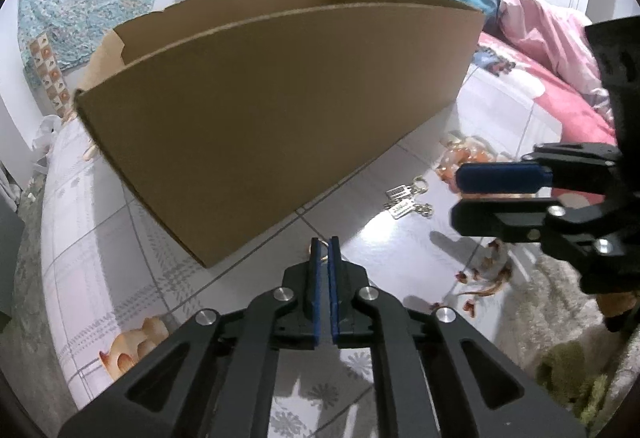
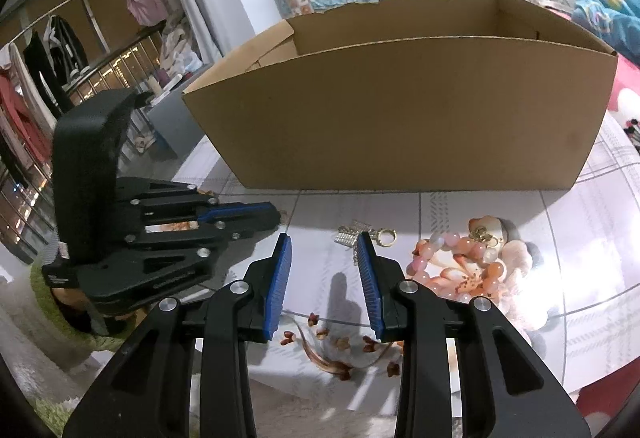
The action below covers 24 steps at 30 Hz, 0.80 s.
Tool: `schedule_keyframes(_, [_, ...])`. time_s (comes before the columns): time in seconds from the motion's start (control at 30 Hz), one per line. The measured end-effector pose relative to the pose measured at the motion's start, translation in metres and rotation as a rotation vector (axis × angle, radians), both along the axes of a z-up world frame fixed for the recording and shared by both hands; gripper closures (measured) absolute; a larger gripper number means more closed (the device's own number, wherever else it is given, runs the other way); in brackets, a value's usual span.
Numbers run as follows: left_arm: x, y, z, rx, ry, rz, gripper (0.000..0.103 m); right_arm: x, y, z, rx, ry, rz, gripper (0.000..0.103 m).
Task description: Organize jewelry
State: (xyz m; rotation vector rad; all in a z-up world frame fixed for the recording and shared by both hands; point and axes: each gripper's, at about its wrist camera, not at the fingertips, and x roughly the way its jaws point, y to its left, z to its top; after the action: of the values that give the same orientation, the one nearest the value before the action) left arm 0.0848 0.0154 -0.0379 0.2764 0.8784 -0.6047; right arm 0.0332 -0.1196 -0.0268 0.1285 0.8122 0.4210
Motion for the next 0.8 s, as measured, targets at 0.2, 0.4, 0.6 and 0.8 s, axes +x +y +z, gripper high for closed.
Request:
schedule_keyframes(0.2, [0.003, -0.003, 0.002, 0.022, -0.009, -0.024, 0.089, 0.001, -0.002, -0.001, 0.005, 0.003, -0.004, 0.07])
schedule_keyframes(0.4, [0.001, -0.003, -0.002, 0.055, -0.014, -0.043, 0.089, -0.001, -0.004, -0.001, 0.007, 0.001, -0.007, 0.07])
schedule_keyframes(0.6, [0.004, -0.009, -0.002, 0.074, -0.02, -0.059, 0.094, -0.002, -0.008, 0.002, 0.021, -0.005, -0.017, 0.07])
schedule_keyframes(0.8, [0.0, -0.01, -0.001, 0.075, -0.031, -0.061, 0.103, -0.008, -0.011, 0.005, 0.019, -0.014, -0.024, 0.07])
